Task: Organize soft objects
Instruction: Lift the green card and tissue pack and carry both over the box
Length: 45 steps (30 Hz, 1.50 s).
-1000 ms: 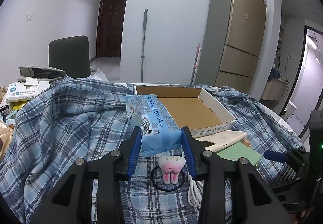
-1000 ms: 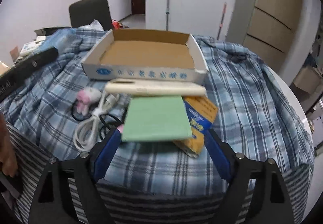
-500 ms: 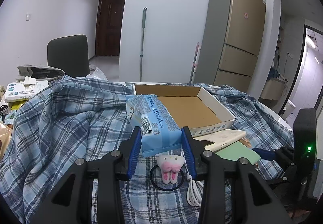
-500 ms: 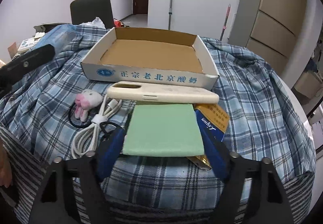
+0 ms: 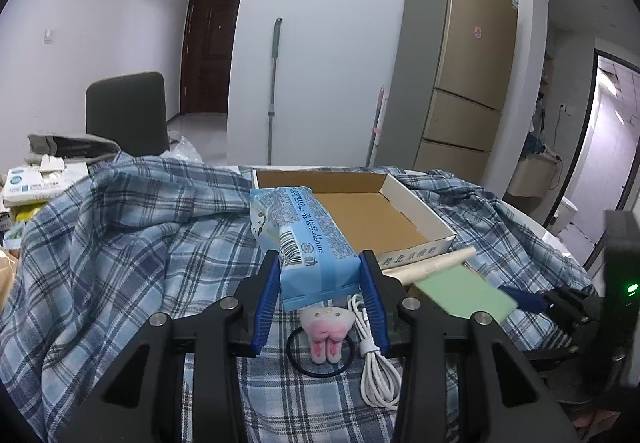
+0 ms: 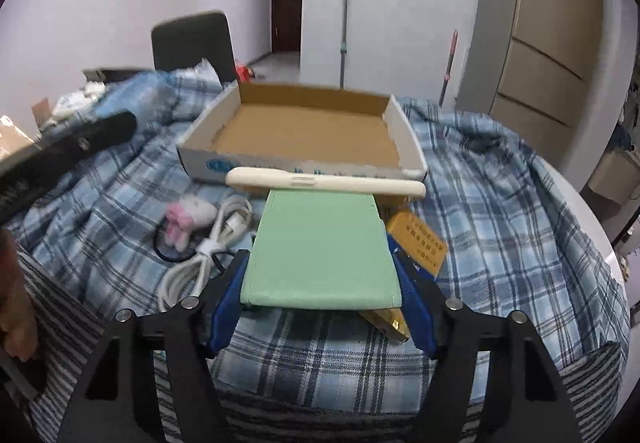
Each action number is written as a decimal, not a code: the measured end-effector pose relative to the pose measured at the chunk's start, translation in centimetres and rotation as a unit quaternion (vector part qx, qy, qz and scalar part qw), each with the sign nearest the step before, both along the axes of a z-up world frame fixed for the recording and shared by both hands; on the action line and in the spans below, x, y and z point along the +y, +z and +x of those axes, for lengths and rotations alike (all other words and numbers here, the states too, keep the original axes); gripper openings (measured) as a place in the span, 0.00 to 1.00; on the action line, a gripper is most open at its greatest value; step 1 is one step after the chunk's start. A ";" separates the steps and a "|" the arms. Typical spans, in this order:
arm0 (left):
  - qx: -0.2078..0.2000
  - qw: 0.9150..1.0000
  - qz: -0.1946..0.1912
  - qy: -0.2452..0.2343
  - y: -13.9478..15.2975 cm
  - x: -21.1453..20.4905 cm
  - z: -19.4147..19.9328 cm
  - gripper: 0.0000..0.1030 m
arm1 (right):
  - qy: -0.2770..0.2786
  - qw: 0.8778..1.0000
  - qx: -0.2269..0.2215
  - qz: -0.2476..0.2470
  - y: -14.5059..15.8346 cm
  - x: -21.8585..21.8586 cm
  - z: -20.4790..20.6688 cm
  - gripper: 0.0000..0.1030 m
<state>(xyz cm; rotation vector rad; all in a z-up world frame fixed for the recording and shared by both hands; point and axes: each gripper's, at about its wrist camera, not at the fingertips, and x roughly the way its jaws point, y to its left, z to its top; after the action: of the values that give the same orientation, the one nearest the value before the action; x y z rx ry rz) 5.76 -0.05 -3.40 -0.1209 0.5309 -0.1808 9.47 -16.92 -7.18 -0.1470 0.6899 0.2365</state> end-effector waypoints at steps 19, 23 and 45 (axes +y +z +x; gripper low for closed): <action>-0.144 0.989 0.031 -0.007 9.6 0.5 -3.9 0.40 | 0.021 0.979 -0.201 0.033 11.4 -0.9 -1.5 0.66; -0.164 0.985 0.052 -0.001 13.1 -0.1 -2.8 0.40 | 0.016 0.974 -0.221 0.039 14.1 -0.6 1.1 0.66; -0.104 0.994 0.016 0.023 15.9 -2.2 11.5 0.40 | -0.012 0.983 -0.155 0.097 10.8 -1.2 13.1 0.66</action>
<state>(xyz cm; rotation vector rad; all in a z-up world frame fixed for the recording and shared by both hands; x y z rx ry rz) 17.21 -2.22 12.50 -0.0820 0.3229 -0.1389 22.54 -18.15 3.67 0.0124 0.3551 0.2504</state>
